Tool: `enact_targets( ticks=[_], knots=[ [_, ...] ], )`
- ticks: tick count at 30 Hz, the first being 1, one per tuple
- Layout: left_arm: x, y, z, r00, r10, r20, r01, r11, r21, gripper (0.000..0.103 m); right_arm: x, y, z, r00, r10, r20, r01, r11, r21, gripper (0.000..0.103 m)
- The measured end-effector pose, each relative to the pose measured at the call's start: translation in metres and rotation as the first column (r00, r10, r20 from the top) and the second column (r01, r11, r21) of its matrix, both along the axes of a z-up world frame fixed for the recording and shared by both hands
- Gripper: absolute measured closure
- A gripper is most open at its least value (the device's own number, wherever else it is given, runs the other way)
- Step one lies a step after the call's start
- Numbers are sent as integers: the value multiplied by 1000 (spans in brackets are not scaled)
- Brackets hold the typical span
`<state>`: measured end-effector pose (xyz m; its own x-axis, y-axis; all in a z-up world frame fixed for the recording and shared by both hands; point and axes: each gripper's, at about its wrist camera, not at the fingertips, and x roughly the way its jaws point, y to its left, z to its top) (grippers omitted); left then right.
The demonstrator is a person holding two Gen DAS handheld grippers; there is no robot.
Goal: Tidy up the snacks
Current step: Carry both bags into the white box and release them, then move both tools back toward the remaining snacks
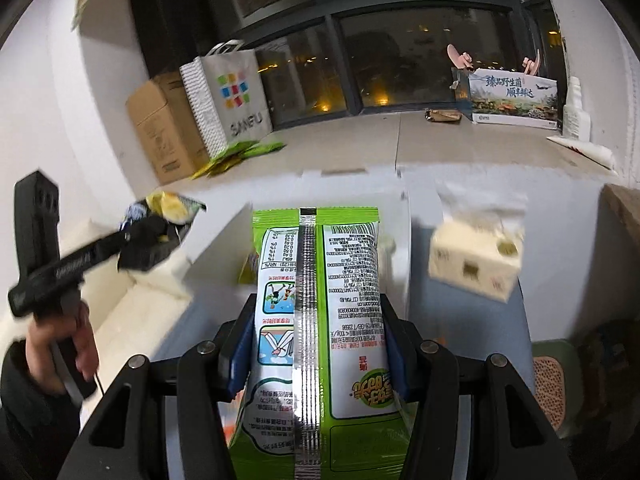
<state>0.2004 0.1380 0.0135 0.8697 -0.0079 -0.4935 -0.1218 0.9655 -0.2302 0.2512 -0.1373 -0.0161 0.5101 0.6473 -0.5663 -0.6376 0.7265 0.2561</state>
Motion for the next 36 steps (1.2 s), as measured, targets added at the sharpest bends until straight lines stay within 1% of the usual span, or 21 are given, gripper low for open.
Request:
enact_targets(
  ticks=[3, 5, 8, 9, 10, 11, 12, 13, 14, 15, 16, 17, 20, 23, 25, 27, 30, 33, 36],
  knots=[
    [30, 6, -7, 999, 7, -39, -7, 1000, 4, 57, 37, 22, 4, 1000, -22, -16, 22, 1000, -9, 44],
    [44, 8, -13, 998, 6, -61, -6, 1000, 6, 57, 62, 34, 1, 998, -43, -54, 43, 999, -11, 44],
    [62, 9, -23, 996, 10, -94, -7, 999, 36, 55, 92, 46, -6, 993, -71, -92, 68, 997, -32, 44],
    [66, 10, -27, 995, 33, -99, -28, 998, 54, 54, 101, 50, -9, 992, -77, -103, 73, 996, -43, 44],
    [71, 12, -31, 992, 52, -115, -44, 997, 67, 50, 108, 54, -12, 990, -81, -112, 76, 996, -49, 44],
    [74, 14, -34, 989, 58, -134, -50, 997, 64, 29, 113, 55, -14, 990, -86, -113, 81, 995, -52, 44],
    [77, 17, -40, 985, 64, -160, -56, 997, 50, 14, 117, 57, -16, 990, -91, -110, 86, 995, -53, 37],
    [77, 18, -43, 984, 67, -166, -60, 997, 46, 0, 122, 57, -19, 988, -105, -112, 100, 994, -47, 22],
    [74, 20, -45, 985, 72, -157, -64, 996, 55, 0, 125, 55, -20, 985, -122, -121, 118, 992, -35, 15],
    [72, 20, -46, 985, 72, -160, -63, 996, 58, 0, 127, 53, -22, 983, -128, -134, 127, 992, -18, 0],
    [70, 21, -47, 984, 67, -167, -59, 997, 55, 0, 129, 52, -24, 981, -129, -147, 127, 992, -17, 0],
    [69, 22, -48, 981, 68, -179, -59, 997, 52, 0, 130, 52, -24, 980, -129, -149, 125, 991, -36, 0],
    [61, 22, -44, 984, 65, -167, -58, 997, 43, 0, 123, 52, -22, 987, -113, -110, 106, 992, -66, 0],
    [51, 19, -38, 986, 50, -158, -43, 998, 49, 0, 114, 51, -14, 992, -78, -98, 75, 996, -39, 0],
    [38, 13, -31, 990, 42, -136, -34, 997, 65, 0, 107, 49, -7, 995, -73, -66, 71, 997, -37, 0],
    [24, 8, -26, 993, 19, -117, -12, 998, 62, 0, 96, 45, 0, 997, -62, -37, 61, 998, -36, 0],
    [-7, -7, -19, 996, -18, -83, 24, 997, 72, 0, 71, 34, 9, 1000, -26, -3, 26, 1000, -8, 0],
    [-42, -25, -15, 997, -54, -55, 58, 995, 81, 0, 32, 15, 16, 998, 20, 52, -21, 1000, 15, 0],
    [-78, -45, -17, 996, -75, -41, 78, 993, 86, 0, -9, -4, 15, 993, 64, 96, -66, 998, 11, 0]
  ],
)
